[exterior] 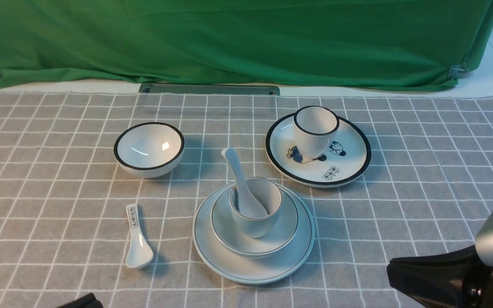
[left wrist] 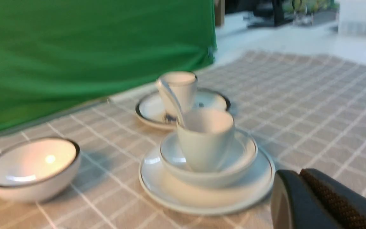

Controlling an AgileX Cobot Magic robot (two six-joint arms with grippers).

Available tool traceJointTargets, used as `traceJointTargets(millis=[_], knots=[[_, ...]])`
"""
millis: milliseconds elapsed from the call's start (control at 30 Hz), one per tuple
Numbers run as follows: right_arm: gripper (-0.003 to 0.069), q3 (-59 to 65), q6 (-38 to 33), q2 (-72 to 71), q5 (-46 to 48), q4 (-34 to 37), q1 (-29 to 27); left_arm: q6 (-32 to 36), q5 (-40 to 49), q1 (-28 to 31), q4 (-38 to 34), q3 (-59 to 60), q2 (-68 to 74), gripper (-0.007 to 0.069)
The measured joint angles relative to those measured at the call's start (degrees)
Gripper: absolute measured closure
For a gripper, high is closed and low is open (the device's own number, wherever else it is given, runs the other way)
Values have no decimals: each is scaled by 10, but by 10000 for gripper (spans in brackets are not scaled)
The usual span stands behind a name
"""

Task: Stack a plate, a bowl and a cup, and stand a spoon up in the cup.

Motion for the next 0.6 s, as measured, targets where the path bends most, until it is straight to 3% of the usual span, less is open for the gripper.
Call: traceJointTargets(millis=[200, 267, 600], knots=[[618, 2, -14, -8, -3, -29, -4, 0, 21, 0, 0, 0, 0, 613], [638, 16, -32, -34, -1, -44, -31, 0, 21, 0, 0, 0, 0, 613], [643, 274, -48, -313, -77, -54, -326, 0, 21, 0, 1, 0, 0, 613]])
